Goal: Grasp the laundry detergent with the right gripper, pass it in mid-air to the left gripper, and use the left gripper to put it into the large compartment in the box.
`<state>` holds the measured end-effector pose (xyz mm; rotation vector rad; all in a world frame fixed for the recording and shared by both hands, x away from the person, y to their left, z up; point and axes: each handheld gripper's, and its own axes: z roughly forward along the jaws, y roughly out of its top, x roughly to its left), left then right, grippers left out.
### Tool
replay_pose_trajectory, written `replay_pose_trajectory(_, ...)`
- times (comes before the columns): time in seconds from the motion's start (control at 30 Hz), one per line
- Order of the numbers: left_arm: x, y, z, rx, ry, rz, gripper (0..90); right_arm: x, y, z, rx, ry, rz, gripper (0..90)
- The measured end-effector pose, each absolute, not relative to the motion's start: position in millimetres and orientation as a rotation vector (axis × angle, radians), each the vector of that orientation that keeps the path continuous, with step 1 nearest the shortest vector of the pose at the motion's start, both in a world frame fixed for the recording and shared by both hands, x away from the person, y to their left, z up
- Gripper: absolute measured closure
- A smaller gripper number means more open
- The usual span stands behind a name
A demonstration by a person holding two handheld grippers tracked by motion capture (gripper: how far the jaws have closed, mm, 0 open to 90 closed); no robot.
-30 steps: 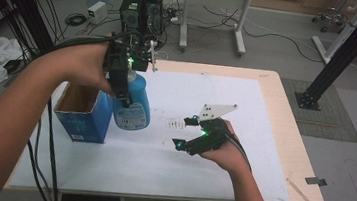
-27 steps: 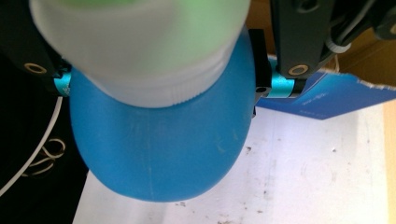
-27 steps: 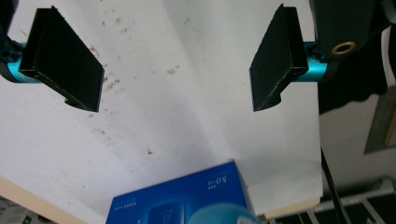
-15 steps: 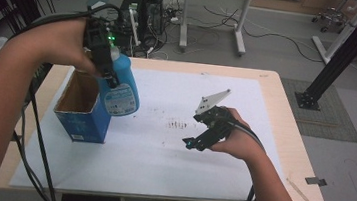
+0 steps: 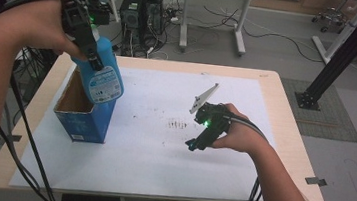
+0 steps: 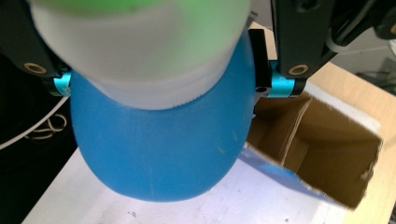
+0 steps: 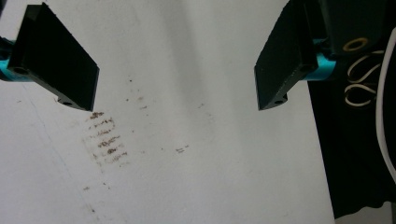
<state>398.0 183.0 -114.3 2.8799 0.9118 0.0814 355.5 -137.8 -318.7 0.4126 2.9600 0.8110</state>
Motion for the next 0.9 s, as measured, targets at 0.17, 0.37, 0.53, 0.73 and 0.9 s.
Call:
replay_pose_trajectory(0.17,399,196,-110,2.866,0.953,0.106,39.1,356,-137,-321,0.409,2.977,0.794,13.1)
replay_pose_trajectory(0.37,402,214,-108,2.854,1.018,0.13,39.1,357,-135,-324,0.411,3.003,0.776,13.1)
replay_pose_trajectory(0.53,407,227,-116,2.858,1.109,0.159,39.1,358,-134,-326,0.418,3.031,0.738,13.1)
replay_pose_trajectory(0.73,411,239,-128,2.863,1.131,0.169,39.1,359,-132,-325,0.415,3.039,0.709,13.1)
replay_pose_trajectory(0.9,415,243,-140,2.878,1.111,0.144,39.0,359,-131,-325,0.419,3.04,0.7,13.1)
